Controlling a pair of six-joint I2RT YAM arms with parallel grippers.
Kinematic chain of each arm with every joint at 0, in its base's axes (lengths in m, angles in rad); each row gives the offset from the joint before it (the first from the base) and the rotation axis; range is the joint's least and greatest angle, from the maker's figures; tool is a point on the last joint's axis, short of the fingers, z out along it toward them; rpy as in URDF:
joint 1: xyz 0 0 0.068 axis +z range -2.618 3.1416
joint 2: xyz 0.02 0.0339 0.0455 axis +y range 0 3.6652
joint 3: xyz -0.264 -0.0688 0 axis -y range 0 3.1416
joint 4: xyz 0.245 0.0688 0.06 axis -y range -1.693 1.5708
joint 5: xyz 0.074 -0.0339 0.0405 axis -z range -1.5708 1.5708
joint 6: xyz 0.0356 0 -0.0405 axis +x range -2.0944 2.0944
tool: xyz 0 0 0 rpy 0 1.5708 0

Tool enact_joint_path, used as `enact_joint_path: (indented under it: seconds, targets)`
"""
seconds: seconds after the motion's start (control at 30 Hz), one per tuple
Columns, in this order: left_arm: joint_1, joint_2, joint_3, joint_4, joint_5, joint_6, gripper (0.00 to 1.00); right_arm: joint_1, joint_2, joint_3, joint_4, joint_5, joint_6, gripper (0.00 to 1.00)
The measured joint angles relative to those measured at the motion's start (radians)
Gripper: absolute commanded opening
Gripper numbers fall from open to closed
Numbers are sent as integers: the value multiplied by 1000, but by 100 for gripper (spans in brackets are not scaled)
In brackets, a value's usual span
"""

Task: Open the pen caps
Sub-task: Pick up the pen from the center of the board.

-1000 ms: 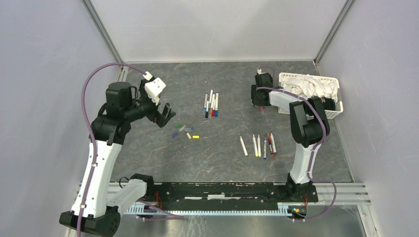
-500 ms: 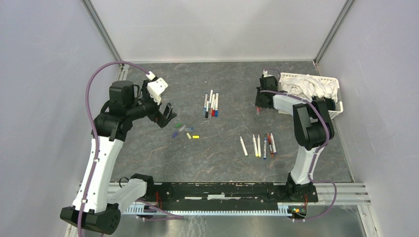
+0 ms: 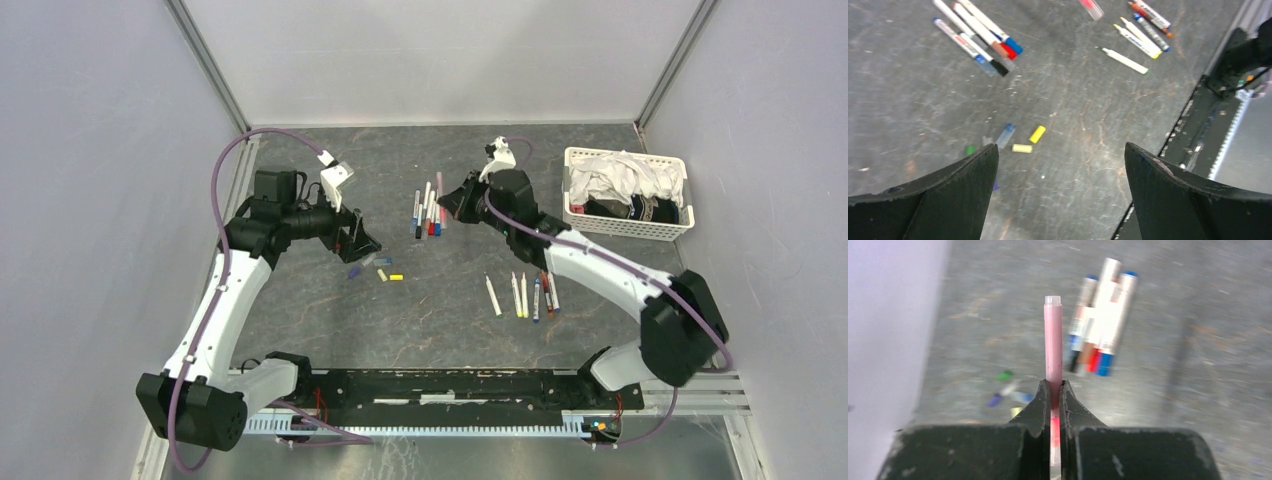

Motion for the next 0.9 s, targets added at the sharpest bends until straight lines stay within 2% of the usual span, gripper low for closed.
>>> enact_joint_path:
  seconds: [0.2, 0.33, 0.6, 0.77, 0.9]
  targets:
    - [0, 11, -41, 91, 121, -122, 100, 215, -153, -133, 191, 128, 111, 0]
    - [-2, 15, -41, 130, 198, -173, 99, 304, -153, -142, 249, 206, 138, 0]
    - [-42, 32, -54, 159, 273, -224, 88, 415, -134, -109, 339, 327, 151, 0]
    - [-63, 53, -57, 164, 298, -230, 75, 453, -117, -93, 376, 366, 151, 0]
    - [-74, 71, -57, 166, 306, -233, 55, 473, -110, -88, 386, 395, 145, 0]
